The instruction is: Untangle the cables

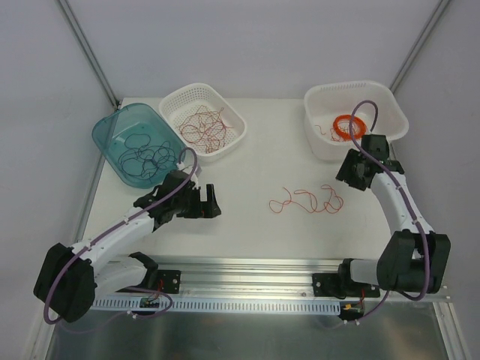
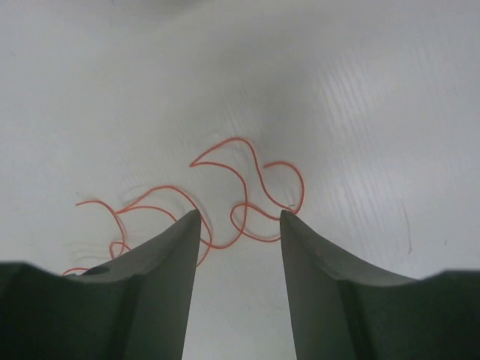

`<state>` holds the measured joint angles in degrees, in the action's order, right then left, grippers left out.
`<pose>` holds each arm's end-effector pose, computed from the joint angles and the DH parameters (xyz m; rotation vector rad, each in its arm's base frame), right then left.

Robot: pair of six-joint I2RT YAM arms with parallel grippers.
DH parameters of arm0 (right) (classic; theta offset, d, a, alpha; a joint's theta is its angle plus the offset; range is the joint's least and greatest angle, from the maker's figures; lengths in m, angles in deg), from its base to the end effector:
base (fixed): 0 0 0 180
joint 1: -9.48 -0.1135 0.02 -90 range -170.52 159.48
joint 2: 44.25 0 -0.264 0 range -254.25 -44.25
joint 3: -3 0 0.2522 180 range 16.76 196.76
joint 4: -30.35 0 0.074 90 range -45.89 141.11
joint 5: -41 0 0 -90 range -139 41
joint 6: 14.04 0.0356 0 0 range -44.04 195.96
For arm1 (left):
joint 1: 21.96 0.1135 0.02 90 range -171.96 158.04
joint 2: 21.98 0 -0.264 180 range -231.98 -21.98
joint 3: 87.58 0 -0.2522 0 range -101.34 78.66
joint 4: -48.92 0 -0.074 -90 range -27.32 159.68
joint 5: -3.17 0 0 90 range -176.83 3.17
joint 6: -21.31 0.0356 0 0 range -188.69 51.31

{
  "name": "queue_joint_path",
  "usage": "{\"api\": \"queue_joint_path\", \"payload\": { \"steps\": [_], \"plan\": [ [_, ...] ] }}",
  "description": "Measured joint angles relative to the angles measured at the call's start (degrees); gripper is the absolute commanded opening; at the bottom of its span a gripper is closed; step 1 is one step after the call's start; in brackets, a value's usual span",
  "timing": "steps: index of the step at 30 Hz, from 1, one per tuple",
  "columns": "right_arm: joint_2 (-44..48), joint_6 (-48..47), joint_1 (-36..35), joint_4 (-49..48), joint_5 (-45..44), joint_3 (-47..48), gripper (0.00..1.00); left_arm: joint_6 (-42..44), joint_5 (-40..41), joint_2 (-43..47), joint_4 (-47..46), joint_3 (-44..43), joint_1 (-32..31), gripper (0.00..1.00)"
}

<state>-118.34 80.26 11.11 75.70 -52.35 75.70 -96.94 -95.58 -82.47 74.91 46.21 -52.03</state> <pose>0.2747 -0.0099 0.2815 0.1510 2.3805 -0.0477 0.1857 -0.1138 0.2105 0.1213 2.3617 -0.6916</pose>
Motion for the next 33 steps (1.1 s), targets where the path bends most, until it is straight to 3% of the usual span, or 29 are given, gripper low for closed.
{"api": "queue_joint_path", "payload": {
  "steps": [7,19,22,28,33],
  "plan": [
    [-5.4,3.6,0.7,-2.6,4.2,-8.1,0.46,-0.7,-1.4,-0.5,0.0,0.1,0.0,0.99],
    [-11.7,2.1,0.8,-6.6,0.2,-8.8,0.43,-2.8,-1.3,5.3,-0.3,4.3,0.0,0.99],
    [-13.6,1.4,0.8,-7.2,0.2,-8.8,0.36,-3.1,-1.2,6.0,-0.3,4.8,0.0,0.99],
    [-13.9,0.1,0.8,-7.4,1.4,-8.8,0.01,-3.7,-1.2,6.3,-0.4,5.0,0.0,0.99],
    [-7.9,-1.0,0.8,-3.3,2.1,-5.6,0.01,-3.7,-1.2,6.6,-0.4,5.0,0.0,0.99]
  ]
}}
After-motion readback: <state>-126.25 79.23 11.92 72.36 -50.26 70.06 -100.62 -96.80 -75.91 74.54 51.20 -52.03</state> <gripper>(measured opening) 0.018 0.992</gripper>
